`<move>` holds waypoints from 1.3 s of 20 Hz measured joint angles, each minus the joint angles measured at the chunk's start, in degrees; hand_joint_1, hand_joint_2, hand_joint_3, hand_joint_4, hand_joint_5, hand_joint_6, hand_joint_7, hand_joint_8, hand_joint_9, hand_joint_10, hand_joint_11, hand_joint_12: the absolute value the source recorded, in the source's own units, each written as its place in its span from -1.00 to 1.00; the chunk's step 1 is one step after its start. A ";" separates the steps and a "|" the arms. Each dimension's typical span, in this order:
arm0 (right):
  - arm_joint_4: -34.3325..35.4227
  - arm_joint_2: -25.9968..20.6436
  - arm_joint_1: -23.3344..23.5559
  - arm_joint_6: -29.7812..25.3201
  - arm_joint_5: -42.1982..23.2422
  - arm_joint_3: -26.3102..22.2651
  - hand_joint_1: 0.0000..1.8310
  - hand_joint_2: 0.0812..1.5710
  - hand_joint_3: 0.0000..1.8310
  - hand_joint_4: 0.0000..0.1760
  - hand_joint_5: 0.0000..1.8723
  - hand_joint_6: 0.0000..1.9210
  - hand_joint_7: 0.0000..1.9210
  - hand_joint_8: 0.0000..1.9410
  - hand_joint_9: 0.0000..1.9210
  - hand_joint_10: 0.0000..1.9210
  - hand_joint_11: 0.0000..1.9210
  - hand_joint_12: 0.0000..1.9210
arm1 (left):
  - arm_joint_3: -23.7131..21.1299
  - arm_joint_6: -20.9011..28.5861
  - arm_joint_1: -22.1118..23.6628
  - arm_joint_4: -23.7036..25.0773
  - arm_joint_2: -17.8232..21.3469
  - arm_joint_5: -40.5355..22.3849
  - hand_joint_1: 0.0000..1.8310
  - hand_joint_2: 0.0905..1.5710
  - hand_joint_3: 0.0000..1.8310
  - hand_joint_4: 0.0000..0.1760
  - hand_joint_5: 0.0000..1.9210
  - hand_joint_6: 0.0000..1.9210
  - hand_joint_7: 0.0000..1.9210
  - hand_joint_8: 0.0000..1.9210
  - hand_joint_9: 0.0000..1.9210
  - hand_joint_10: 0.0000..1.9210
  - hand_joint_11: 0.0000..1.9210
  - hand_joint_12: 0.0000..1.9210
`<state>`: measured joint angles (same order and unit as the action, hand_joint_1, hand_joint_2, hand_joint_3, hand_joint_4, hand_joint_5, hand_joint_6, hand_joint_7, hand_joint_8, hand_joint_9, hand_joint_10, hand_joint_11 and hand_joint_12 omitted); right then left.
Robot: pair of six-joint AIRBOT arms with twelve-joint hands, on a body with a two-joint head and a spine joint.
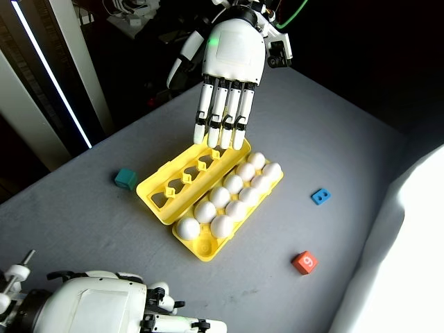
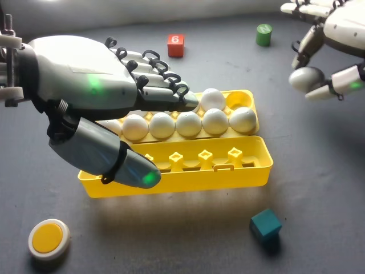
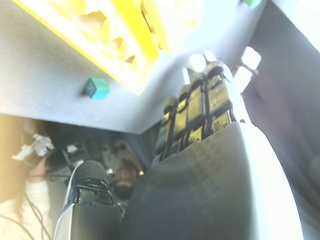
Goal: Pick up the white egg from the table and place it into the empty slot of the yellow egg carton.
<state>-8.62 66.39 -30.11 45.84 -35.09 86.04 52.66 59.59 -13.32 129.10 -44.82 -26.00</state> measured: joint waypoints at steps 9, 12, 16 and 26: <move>4.57 5.97 3.56 0.52 -1.03 -0.94 0.18 0.26 -1.00 1.00 0.26 -0.30 -0.90 -1.00 -1.00 -1.00 -1.00 -1.00 | -0.35 -0.07 -0.02 0.46 0.00 -0.07 -1.00 0.41 -1.00 -1.00 -1.00 -1.00 -1.00 -1.00 -1.00 -1.00 -1.00 -1.00; 6.95 8.22 3.56 2.97 0.04 -0.94 0.17 0.27 -1.00 1.00 0.26 -0.30 -0.90 -1.00 -1.00 -1.00 -1.00 -1.00 | -0.55 -0.07 -0.02 0.70 0.00 -0.04 -1.00 0.41 -1.00 -1.00 -1.00 -1.00 -1.00 -1.00 -1.00 -1.00 -1.00 -1.00; 7.61 10.54 3.56 5.44 0.20 -0.68 0.18 0.26 -1.00 1.00 0.27 -0.31 -0.90 -1.00 -1.00 -1.00 -1.00 -1.00 | -0.55 -0.07 -0.42 0.94 0.00 -0.07 -1.00 0.41 -1.00 -1.00 -1.00 -1.00 -1.00 -1.00 -1.00 -1.00 -1.00 -1.00; 8.63 12.50 3.85 6.49 -0.02 1.22 -0.31 0.12 -1.00 0.55 -0.15 -1.00 -0.91 -1.00 -1.00 -1.00 -1.00 -1.00 | -0.33 -0.04 -0.48 0.94 0.00 -0.09 -1.00 0.42 -1.00 -1.00 -1.00 -1.00 -1.00 -1.00 -1.00 -1.00 -1.00 -1.00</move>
<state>0.01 78.89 -26.26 52.34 -35.11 87.26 52.34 59.55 -13.80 130.04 -44.82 -26.09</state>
